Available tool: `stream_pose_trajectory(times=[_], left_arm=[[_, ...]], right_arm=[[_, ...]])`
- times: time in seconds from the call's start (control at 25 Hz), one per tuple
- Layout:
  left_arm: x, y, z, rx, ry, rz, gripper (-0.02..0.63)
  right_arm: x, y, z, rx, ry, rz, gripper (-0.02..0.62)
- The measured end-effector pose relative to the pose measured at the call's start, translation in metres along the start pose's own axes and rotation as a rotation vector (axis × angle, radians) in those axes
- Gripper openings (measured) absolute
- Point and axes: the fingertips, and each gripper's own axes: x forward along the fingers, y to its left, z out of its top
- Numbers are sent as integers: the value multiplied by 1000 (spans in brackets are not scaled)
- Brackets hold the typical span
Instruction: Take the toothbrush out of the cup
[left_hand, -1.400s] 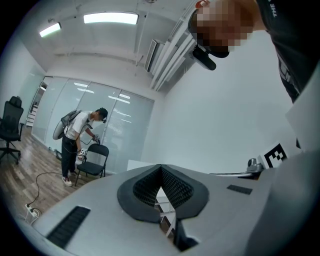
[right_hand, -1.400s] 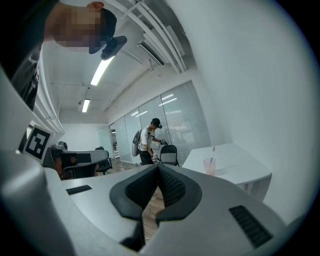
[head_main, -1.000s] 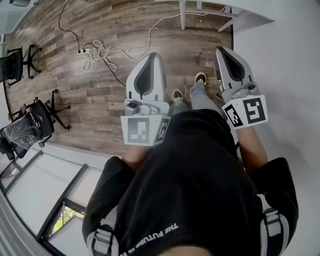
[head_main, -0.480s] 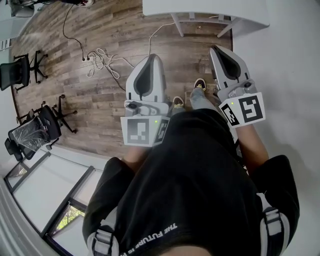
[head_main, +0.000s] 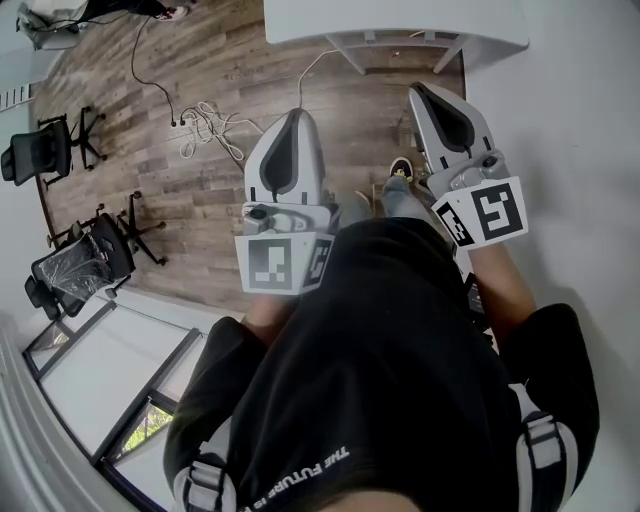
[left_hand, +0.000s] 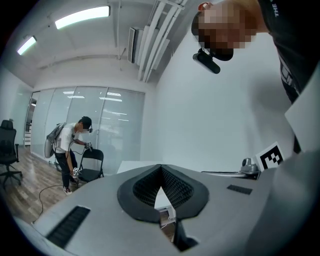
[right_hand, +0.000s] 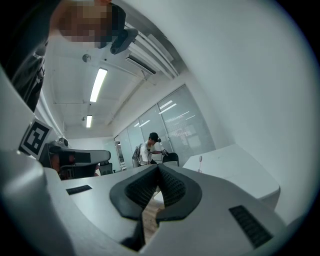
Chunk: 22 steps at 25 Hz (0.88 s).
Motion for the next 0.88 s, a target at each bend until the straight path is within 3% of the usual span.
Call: stream_pose_trajectory(times=[0.4, 0.88], left_arm=[[-6, -16, 3, 34, 3, -1, 8], [-12, -28, 7, 26, -28, -60, 8]], right_arm=[[-12, -1, 2, 17, -31, 11, 17], [-25, 7, 13, -11, -54, -23, 17]])
